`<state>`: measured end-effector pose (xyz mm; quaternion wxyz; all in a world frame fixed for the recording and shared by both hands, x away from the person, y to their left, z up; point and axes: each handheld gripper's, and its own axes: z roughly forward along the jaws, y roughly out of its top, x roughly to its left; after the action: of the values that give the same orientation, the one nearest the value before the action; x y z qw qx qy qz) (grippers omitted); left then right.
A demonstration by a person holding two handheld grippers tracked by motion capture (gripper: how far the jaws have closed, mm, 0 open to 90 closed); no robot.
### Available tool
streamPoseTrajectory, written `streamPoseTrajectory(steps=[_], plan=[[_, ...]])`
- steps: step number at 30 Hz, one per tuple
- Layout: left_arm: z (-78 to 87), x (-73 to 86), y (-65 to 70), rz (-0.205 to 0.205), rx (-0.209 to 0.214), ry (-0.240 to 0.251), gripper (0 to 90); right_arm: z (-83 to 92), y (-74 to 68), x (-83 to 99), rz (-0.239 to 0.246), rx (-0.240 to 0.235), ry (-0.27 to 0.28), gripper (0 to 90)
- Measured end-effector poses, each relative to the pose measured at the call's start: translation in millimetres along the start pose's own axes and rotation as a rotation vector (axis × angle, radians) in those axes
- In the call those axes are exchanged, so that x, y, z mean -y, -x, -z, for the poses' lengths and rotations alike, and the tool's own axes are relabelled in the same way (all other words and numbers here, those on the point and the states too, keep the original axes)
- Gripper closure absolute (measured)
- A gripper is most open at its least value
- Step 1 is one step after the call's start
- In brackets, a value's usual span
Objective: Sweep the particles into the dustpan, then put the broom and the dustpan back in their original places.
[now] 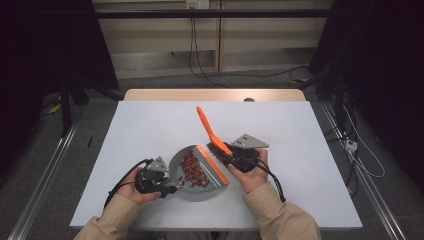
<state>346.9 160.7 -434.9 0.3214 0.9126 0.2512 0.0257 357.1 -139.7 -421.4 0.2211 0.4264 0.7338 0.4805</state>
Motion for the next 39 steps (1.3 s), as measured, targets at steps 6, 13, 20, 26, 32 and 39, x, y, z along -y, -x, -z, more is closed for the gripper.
streamPoseTrajectory(steps=[6,13,20,26,32,39], plan=[[2.4,3.4,1.8,0.009,-0.048,0.069,64.0,5.9,10.4,2.6,-0.018,0.022,0.004,71.3],[9.1,5.3,-3.0,0.039,-0.048,0.126,63.9,12.9,21.3,4.0,-0.031,0.043,0.016,71.3],[18.0,6.4,-9.4,0.091,-0.095,0.184,63.9,21.3,32.5,6.1,-0.048,0.061,0.022,71.3],[22.6,8.8,-16.3,0.122,-0.123,0.195,63.9,30.2,43.4,9.5,-0.065,0.074,0.025,71.3],[26.2,11.5,-22.2,0.165,-0.158,0.202,63.9,38.0,51.8,12.9,-0.073,0.095,0.031,71.3],[28.2,16.0,-29.0,0.209,-0.191,0.204,63.9,47.9,65.0,18.4,-0.081,0.132,0.031,71.3]])
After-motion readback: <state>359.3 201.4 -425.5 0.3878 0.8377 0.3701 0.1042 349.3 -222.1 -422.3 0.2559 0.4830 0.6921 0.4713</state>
